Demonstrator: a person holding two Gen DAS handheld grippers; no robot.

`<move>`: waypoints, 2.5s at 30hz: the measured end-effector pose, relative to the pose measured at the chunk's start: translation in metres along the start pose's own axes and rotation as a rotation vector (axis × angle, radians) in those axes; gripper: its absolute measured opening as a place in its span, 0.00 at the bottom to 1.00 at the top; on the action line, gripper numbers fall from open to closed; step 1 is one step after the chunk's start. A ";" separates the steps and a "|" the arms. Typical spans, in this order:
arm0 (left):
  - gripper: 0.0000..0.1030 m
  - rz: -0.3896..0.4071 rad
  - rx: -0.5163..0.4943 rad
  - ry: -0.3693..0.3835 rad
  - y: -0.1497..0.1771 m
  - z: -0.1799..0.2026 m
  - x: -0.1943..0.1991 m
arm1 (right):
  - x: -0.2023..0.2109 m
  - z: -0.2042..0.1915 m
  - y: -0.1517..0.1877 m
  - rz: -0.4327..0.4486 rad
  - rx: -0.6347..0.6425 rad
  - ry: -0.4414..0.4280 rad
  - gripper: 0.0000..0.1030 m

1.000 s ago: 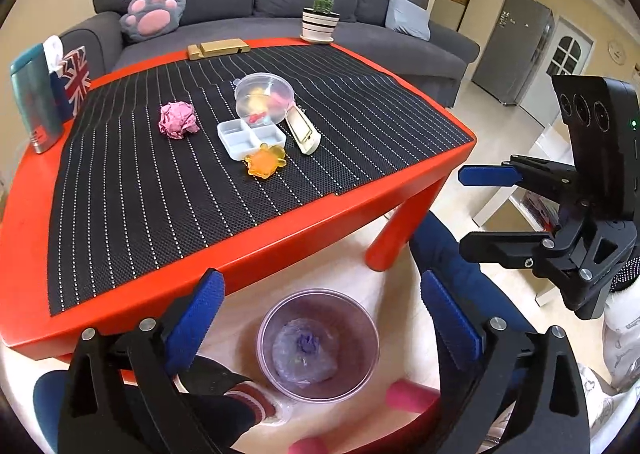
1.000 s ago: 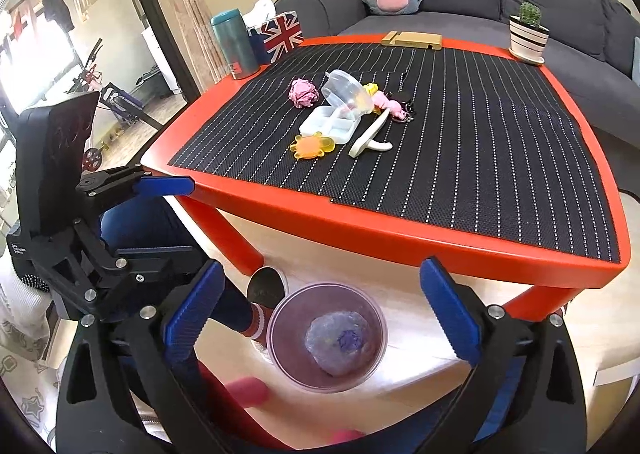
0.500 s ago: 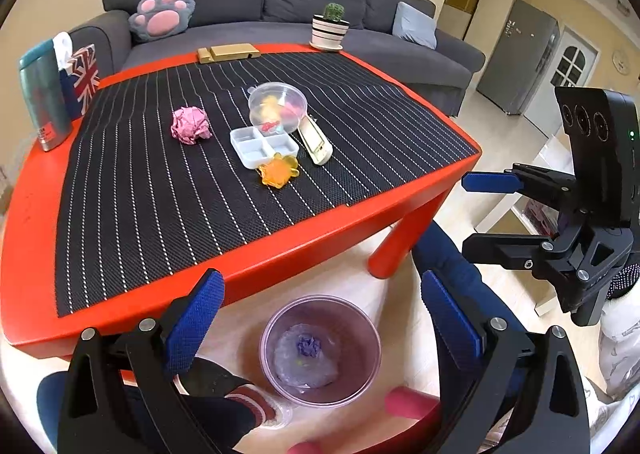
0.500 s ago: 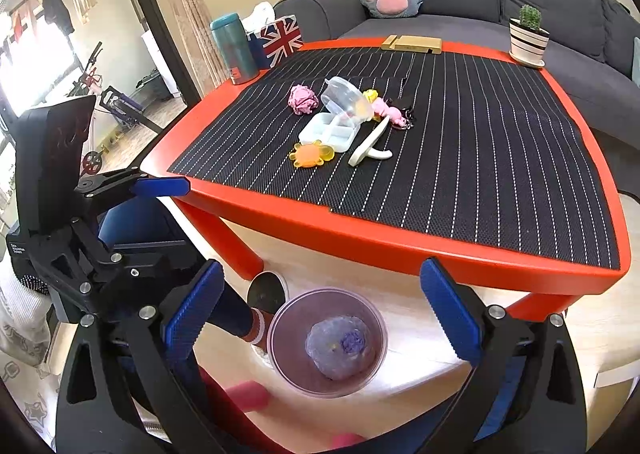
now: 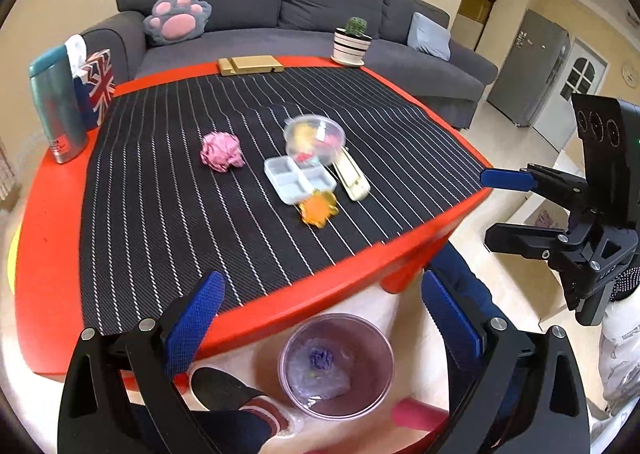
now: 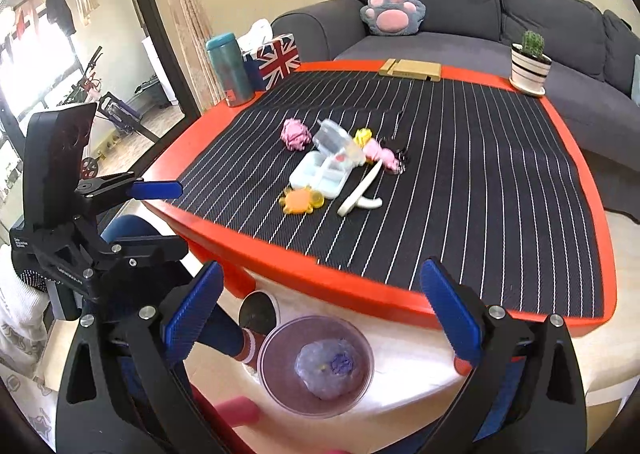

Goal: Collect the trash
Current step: 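Move both tools back toward the table, then grasp the clear bowl with the right gripper and lift it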

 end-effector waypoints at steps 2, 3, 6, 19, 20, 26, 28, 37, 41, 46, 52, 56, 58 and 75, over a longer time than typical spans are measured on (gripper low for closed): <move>0.92 0.000 0.002 -0.003 -0.005 -0.005 0.000 | -0.002 0.001 -0.007 0.001 0.007 0.000 0.94; 0.92 0.000 0.005 -0.003 -0.008 -0.008 -0.001 | -0.004 0.001 -0.011 -0.001 0.012 0.002 0.94; 0.92 0.000 0.007 -0.010 -0.016 -0.014 -0.002 | -0.008 0.002 -0.022 -0.007 0.027 0.007 0.94; 0.92 -0.034 0.004 -0.034 -0.031 -0.035 -0.010 | -0.049 -0.001 -0.068 -0.070 0.120 0.041 0.94; 0.92 -0.035 0.006 -0.036 -0.031 -0.036 -0.010 | -0.054 -0.002 -0.072 -0.078 0.127 0.035 0.94; 0.92 -0.040 0.015 -0.033 -0.031 -0.041 -0.012 | -0.082 -0.004 -0.088 -0.128 0.173 0.050 0.94; 0.92 -0.041 0.016 -0.034 -0.032 -0.042 -0.012 | -0.093 -0.006 -0.092 -0.149 0.192 0.046 0.94; 0.92 -0.042 0.022 -0.037 -0.031 -0.046 -0.014 | -0.129 -0.010 -0.099 -0.210 0.268 0.047 0.94; 0.92 -0.045 0.028 -0.037 -0.031 -0.049 -0.015 | -0.137 -0.014 -0.099 -0.224 0.293 0.044 0.77; 0.92 -0.045 0.027 -0.037 -0.031 -0.048 -0.016 | -0.143 -0.018 -0.097 -0.237 0.315 0.039 0.59; 0.92 -0.042 0.025 -0.036 -0.032 -0.048 -0.015 | -0.144 -0.018 -0.096 -0.231 0.324 0.044 0.29; 0.92 -0.044 0.022 -0.038 -0.033 -0.049 -0.016 | -0.140 -0.017 -0.099 -0.213 0.317 0.037 0.25; 0.92 -0.044 0.021 -0.041 -0.035 -0.049 -0.016 | -0.137 -0.017 -0.100 -0.202 0.306 0.030 0.24; 0.92 -0.087 0.004 -0.054 -0.071 -0.058 -0.040 | -0.100 0.016 -0.116 -0.171 0.156 0.019 0.23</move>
Point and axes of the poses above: each gripper's, at about its wrist camera, not at the fingertips, and x roughly against the way its jaws point, z to its right, y to its underside, the point moved 3 cm from there along -x, roughly the way its jaws point, and after that the axes turned 5 degrees about y, right-handed, at the moved point
